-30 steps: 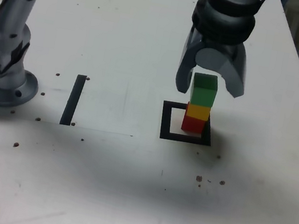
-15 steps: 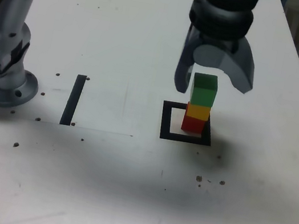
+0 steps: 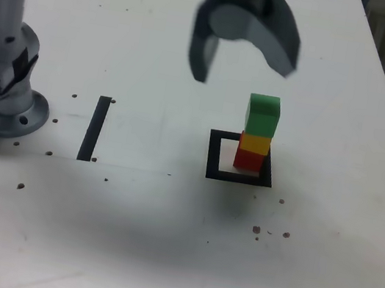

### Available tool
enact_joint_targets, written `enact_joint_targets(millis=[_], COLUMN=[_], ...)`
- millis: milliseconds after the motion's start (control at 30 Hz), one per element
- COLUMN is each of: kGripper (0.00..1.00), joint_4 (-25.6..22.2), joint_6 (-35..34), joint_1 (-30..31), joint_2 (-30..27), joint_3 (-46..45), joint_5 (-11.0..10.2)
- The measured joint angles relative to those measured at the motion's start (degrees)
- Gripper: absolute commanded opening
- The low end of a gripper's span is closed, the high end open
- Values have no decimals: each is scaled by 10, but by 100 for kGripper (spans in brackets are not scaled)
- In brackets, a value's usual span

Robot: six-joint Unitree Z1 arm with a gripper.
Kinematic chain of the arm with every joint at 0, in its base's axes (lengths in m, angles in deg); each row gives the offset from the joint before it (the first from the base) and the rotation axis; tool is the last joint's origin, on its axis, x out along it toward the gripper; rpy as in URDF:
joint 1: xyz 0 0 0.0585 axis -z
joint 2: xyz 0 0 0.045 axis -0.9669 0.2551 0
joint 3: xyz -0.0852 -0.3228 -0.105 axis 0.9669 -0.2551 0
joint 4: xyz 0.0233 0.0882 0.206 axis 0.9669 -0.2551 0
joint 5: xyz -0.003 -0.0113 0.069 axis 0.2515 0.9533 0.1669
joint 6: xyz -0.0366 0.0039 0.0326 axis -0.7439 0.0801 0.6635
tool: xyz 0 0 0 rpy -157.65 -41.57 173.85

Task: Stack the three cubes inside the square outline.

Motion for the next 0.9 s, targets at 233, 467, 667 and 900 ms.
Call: enact_joint_targets(millis=[233, 467, 667, 900], kGripper=[99, 99, 99, 99], joint_4=[7, 34, 46, 115], joint_6=[6, 37, 69, 97], joint_1=[-12, -47, -83, -118], joint_2=[-100, -174, -205, -216], joint_3=[-119, -235, -294, -410], joint_5=[0, 6, 7, -3])
